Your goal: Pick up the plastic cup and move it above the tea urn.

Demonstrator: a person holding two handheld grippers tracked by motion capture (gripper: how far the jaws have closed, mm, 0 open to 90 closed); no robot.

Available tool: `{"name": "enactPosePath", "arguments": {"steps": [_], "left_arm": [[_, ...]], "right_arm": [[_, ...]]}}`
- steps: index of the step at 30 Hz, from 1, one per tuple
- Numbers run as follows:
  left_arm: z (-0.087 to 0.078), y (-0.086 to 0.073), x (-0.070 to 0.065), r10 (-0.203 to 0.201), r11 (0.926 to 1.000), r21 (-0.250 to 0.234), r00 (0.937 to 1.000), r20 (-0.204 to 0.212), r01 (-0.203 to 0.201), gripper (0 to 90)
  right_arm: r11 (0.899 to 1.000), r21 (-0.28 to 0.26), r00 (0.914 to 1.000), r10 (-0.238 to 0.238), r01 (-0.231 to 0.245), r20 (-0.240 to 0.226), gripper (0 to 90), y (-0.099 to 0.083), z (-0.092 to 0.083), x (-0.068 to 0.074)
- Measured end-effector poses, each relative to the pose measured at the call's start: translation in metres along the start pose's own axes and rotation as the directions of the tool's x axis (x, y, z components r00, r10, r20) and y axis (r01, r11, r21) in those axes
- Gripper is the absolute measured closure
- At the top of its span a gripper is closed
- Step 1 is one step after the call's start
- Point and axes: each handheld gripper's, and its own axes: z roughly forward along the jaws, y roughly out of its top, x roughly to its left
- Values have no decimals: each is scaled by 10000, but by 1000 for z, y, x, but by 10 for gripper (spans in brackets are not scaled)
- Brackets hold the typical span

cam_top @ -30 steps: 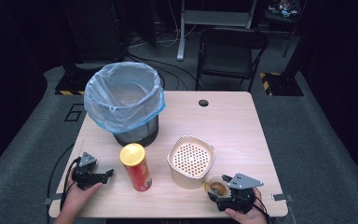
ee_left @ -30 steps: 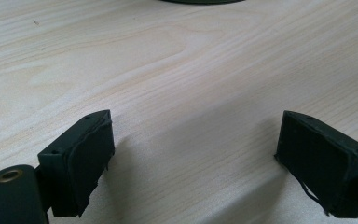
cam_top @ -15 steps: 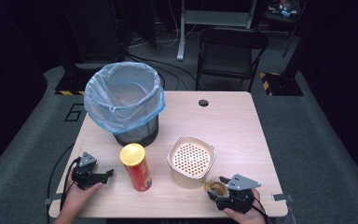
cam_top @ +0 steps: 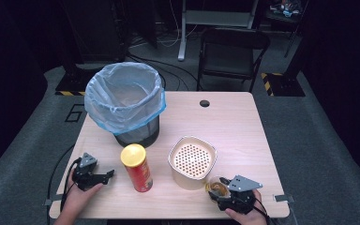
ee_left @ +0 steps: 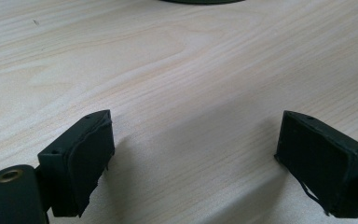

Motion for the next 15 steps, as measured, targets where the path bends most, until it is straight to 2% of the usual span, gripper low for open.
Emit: {"name": "enactPosePath", "arguments": {"steps": [8,15], "left_arm": [[0,0,0,-3,10000,0,10000,1,3,109],[0,0,0,-3,10000,-1,10000,1,3,109]], "right_arm": [[10000,79,10000,-24,24,52,329,1,-2,-2],[9999,84,9999,105,-105,38,339,7,-13,-14]]}}
